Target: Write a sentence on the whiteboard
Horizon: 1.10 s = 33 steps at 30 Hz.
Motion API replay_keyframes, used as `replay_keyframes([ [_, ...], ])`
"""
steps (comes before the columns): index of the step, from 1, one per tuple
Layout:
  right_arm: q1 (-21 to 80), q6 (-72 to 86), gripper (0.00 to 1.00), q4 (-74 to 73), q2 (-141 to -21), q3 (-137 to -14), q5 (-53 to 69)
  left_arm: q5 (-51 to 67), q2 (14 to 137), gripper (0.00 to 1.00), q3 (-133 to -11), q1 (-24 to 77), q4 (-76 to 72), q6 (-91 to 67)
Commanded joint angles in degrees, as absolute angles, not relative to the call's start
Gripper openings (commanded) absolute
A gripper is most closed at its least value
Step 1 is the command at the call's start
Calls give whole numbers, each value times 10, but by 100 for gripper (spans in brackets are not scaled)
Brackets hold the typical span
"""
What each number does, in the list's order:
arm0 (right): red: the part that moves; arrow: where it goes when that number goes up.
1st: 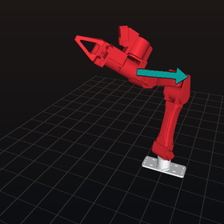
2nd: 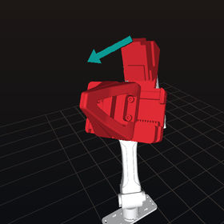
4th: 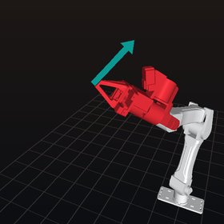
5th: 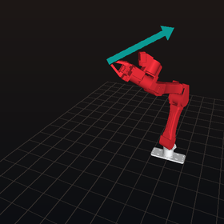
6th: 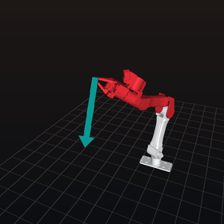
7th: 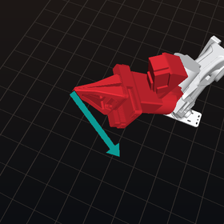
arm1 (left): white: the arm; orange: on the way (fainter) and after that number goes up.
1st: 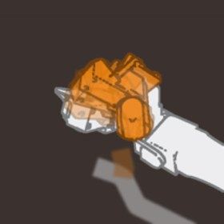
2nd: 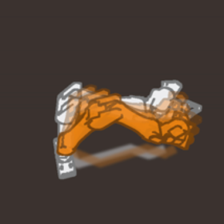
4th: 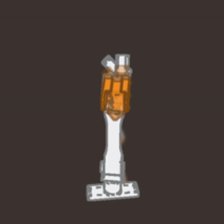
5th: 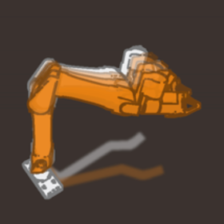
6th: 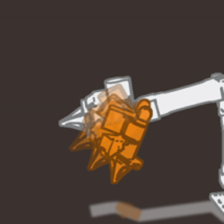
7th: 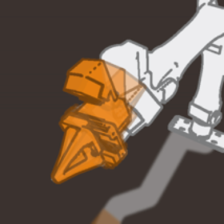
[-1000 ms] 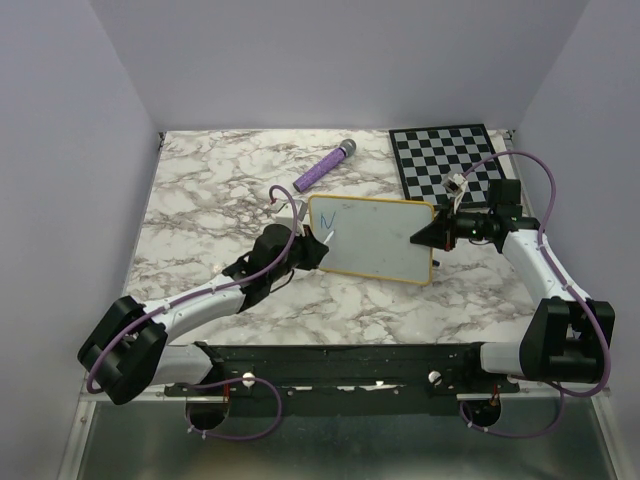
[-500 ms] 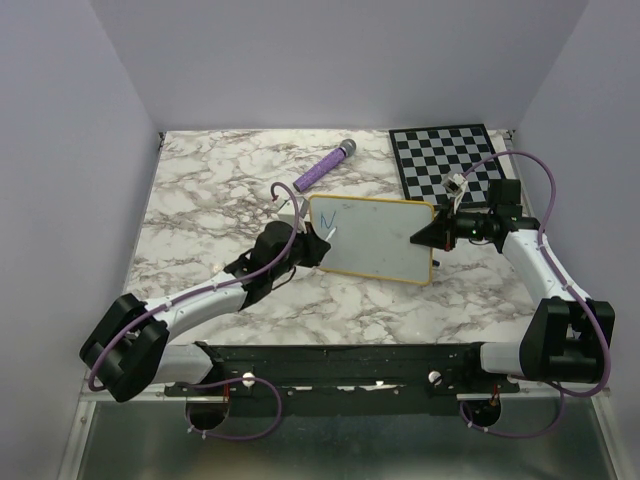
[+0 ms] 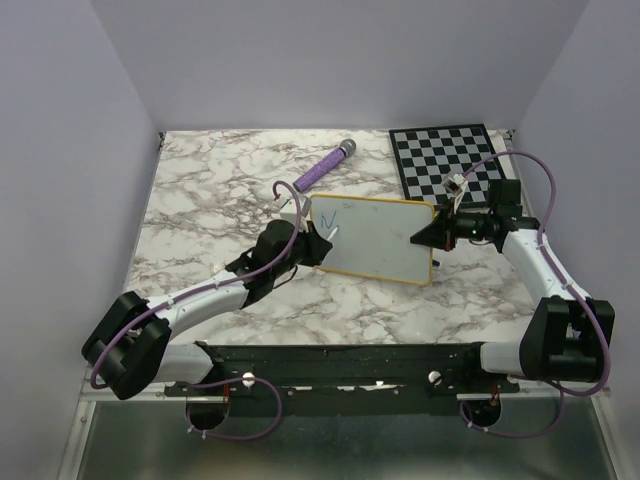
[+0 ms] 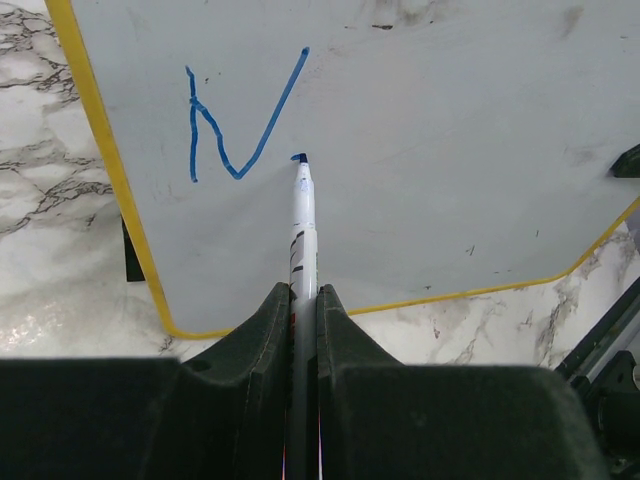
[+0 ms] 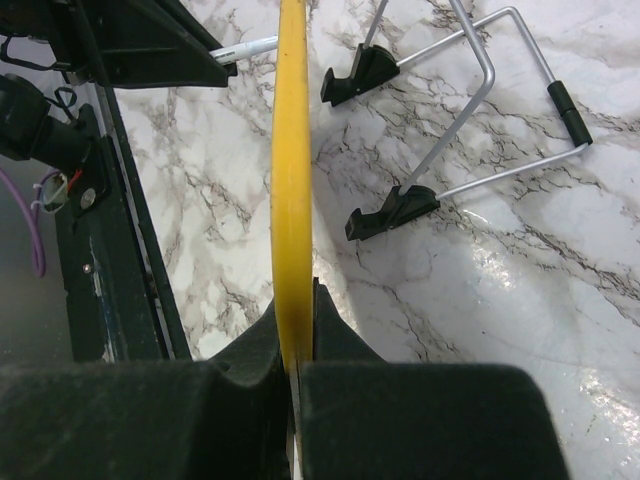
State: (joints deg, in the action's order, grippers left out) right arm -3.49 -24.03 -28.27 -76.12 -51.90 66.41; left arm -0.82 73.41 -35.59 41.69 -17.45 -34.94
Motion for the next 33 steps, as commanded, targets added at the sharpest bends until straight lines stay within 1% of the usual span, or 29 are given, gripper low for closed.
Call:
replay_keyframes([
  [1, -32, -263, 1, -295, -766, -523, 657, 14, 744, 0, -375, 415, -183, -342],
  [23, -32, -264, 1, -296, -766, -524, 657, 21, 750, 0, -391, 415, -195, -350],
  [33, -32, -264, 1, -297, -765, -524, 658, -12, 737, 0, -381, 396, -179, -361],
])
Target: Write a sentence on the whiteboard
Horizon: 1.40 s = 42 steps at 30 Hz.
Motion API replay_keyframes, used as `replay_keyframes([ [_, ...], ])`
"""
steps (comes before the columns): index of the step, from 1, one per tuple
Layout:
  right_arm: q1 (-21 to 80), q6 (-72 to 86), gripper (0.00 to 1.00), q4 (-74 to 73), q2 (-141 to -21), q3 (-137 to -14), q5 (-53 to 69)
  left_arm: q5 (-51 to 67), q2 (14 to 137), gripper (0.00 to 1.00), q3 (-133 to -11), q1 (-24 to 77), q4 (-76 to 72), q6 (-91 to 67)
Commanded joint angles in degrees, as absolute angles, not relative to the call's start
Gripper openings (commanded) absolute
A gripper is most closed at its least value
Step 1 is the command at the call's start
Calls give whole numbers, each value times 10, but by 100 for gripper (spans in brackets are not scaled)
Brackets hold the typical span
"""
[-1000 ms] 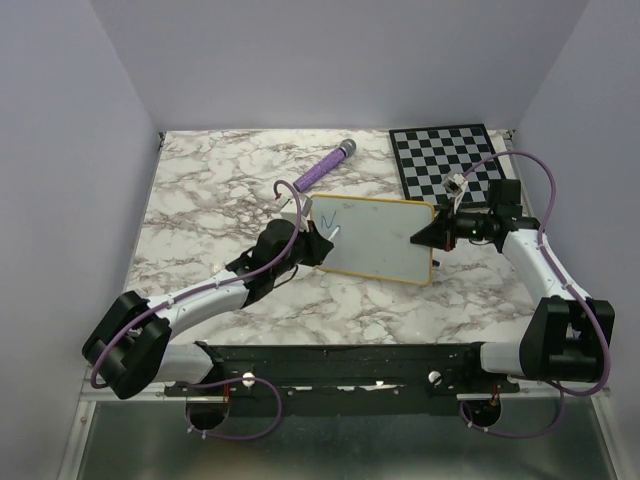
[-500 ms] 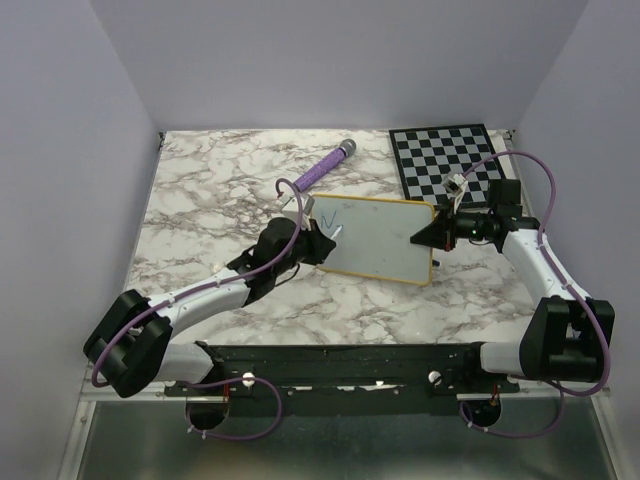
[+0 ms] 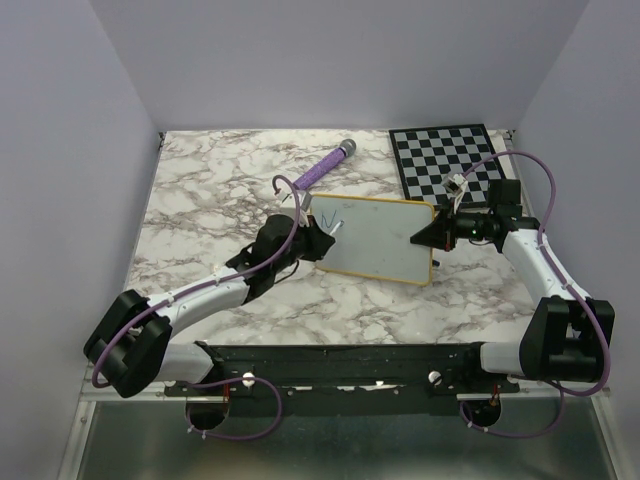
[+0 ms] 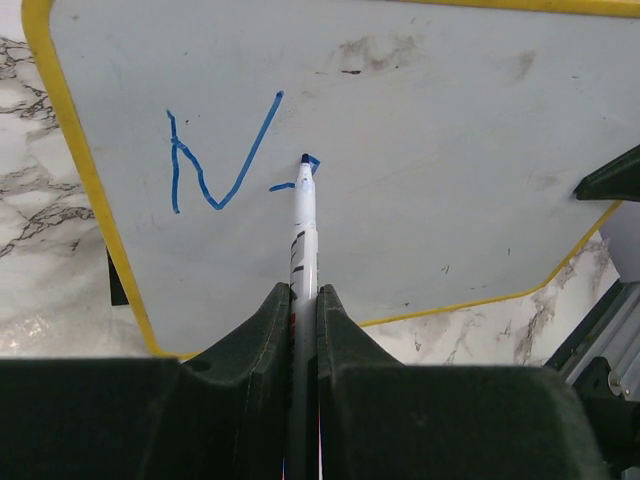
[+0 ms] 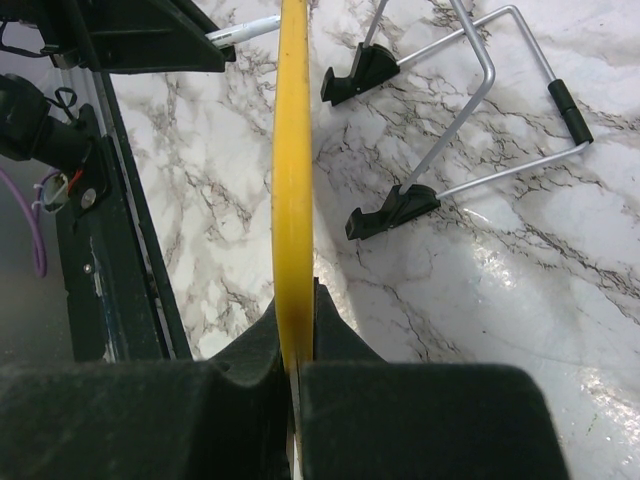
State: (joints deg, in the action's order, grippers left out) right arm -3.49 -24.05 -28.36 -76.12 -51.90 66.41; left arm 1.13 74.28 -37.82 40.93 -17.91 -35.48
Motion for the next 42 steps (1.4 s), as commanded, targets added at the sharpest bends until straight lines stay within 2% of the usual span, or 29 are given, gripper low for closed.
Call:
replay_keyframes([
  [1, -32, -264, 1, -297, -764, -524, 658, -12, 736, 0, -380, 391, -178, -363],
  [42, -32, -263, 1, -297, -763, -525, 658, 59, 758, 0, -356, 379, -141, -368],
])
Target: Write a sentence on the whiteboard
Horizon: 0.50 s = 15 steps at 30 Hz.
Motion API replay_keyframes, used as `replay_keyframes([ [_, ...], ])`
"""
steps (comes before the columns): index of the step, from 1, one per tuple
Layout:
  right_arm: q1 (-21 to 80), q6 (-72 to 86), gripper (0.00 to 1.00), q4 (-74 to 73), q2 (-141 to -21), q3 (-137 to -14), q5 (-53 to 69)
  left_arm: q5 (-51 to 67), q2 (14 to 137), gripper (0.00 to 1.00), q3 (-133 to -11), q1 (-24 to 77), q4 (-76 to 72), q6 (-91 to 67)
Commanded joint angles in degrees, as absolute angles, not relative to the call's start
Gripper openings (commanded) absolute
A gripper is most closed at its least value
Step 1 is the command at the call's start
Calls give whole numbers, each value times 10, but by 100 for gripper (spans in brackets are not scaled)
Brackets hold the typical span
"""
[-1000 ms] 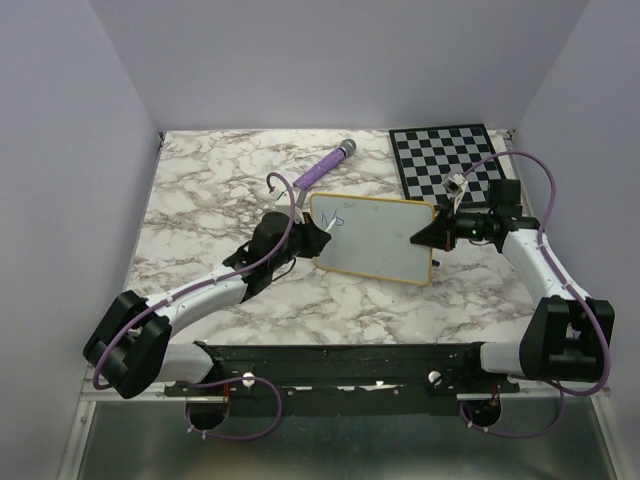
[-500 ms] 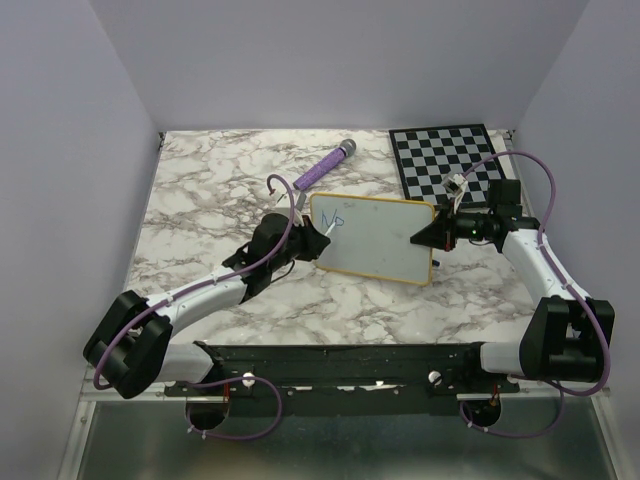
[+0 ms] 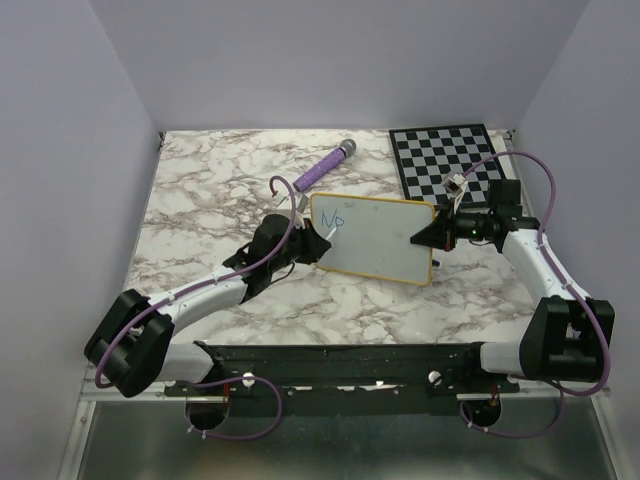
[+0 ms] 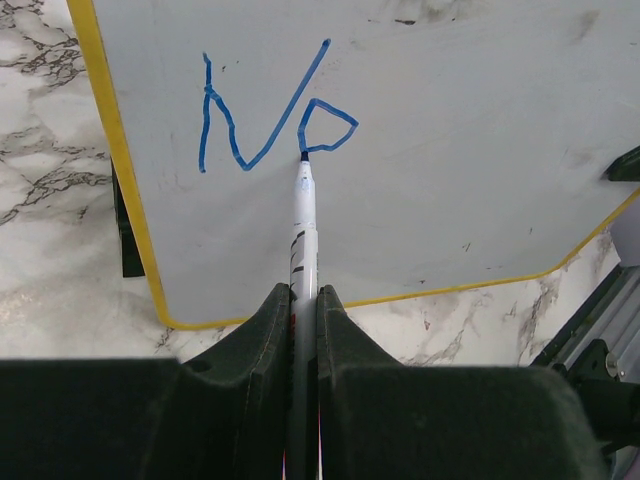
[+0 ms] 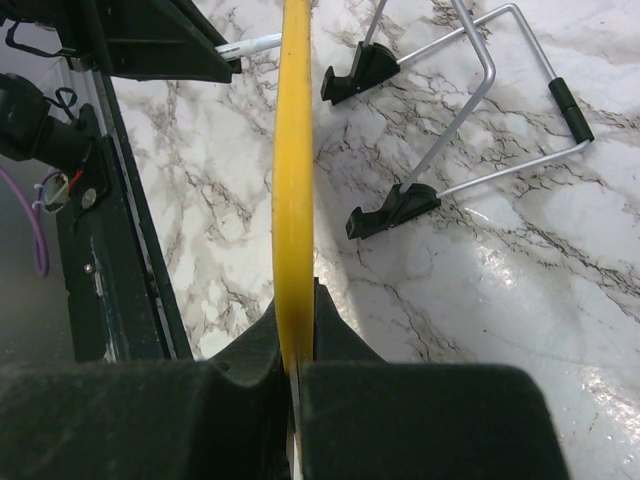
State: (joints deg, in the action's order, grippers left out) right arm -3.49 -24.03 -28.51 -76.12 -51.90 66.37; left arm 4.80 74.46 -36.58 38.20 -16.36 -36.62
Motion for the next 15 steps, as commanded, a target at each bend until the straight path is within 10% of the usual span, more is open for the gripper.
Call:
replay_keyframes([
  [1, -32, -263, 1, -297, -763, -525, 658, 60, 758, 0, -356, 378, -140, -367],
  [15, -32, -263, 1, -297, -763, -525, 659, 92, 764, 0, -352, 381, -153, -376],
])
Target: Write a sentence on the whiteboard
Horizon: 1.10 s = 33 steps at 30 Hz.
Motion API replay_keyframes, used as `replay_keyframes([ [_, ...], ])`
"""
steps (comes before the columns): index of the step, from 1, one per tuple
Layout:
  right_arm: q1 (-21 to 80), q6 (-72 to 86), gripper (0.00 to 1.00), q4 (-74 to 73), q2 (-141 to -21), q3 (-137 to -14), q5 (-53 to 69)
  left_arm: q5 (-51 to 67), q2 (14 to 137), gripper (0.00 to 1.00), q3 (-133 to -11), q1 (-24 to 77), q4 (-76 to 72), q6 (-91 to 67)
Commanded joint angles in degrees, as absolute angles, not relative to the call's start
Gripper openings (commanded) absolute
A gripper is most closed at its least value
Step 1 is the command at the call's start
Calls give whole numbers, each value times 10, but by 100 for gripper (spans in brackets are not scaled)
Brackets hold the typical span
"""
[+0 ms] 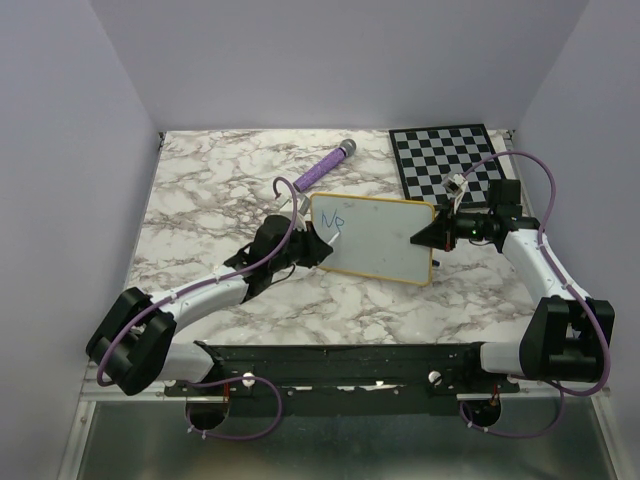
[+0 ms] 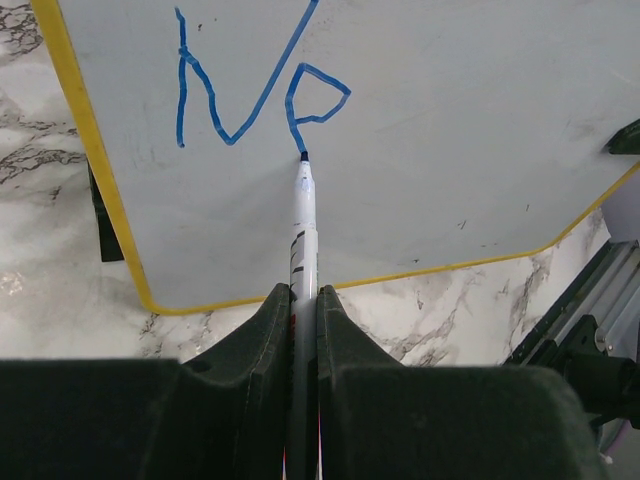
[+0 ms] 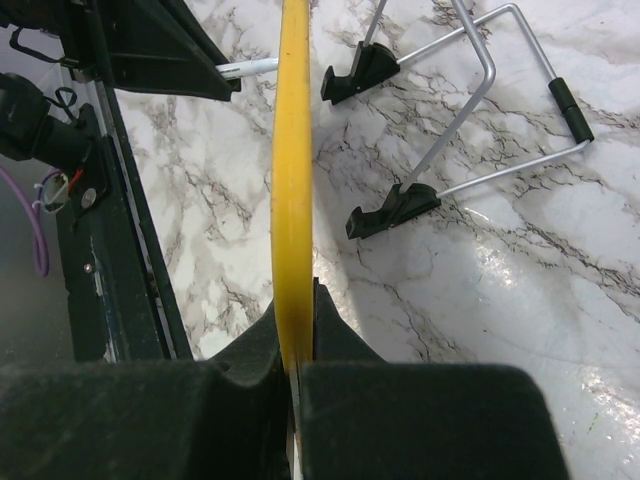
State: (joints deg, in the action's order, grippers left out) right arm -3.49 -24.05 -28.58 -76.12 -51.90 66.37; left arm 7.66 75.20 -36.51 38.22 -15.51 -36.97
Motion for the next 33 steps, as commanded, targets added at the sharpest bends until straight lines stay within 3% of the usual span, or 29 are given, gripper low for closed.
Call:
replay_keyframes([
  [1, -32, -263, 1, -297, -763, -525, 659, 96, 764, 0, -353, 383, -154, -376],
  [33, -32, -265, 1, -299, -764, -526, 657, 128, 745, 0, -388, 383, -195, -394],
])
